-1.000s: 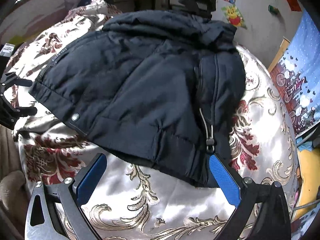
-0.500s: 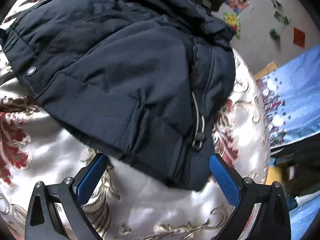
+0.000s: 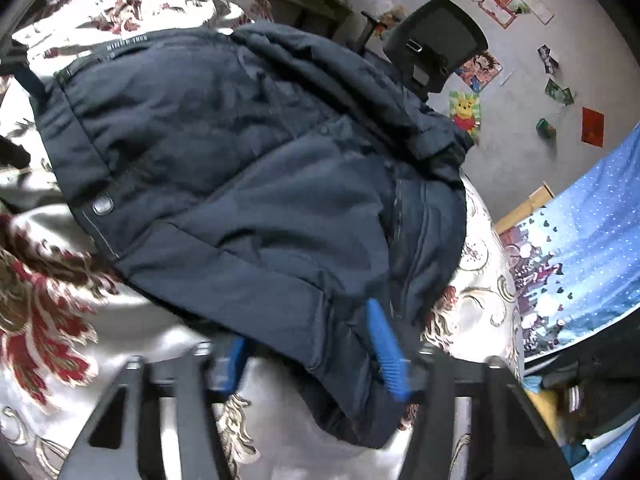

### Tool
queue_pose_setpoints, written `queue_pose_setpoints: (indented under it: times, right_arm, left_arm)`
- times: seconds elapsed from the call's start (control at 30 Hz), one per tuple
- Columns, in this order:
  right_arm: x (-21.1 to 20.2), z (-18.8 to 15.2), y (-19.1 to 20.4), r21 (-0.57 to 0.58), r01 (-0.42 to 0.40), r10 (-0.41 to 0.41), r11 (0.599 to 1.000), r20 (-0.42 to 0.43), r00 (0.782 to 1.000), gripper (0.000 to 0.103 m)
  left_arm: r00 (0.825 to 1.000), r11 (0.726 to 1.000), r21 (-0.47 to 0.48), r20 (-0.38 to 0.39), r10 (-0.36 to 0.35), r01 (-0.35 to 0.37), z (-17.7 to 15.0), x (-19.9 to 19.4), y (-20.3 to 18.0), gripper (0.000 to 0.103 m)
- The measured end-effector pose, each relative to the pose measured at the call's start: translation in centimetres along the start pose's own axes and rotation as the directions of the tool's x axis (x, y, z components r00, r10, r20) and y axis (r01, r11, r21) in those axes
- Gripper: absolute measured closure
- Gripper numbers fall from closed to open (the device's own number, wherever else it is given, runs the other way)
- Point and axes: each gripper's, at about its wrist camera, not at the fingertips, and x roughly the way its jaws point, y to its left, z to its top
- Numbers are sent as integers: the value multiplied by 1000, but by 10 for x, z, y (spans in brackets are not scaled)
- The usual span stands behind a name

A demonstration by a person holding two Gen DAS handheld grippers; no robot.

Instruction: Fold large clothes

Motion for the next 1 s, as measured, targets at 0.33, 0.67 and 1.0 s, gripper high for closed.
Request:
queue_pose_setpoints:
  times: [0.33, 0.67, 1.0]
  right_arm:
    - [-24, 41, -47, 236, -178, 148, 955, 136, 980, 87]
    - [-31, 89, -98, 433, -327, 263, 840, 202, 943, 89]
    - [-35, 85, -98, 410, -307, 240, 859, 207, 948, 89]
  left_arm:
    - [997, 996, 93, 82, 8, -15, 3, -25, -31, 2]
    - [949, 947, 157, 191, 250, -281, 5, -31, -59, 2]
    - [888, 929, 67, 326, 323, -363, 15, -50, -29, 21]
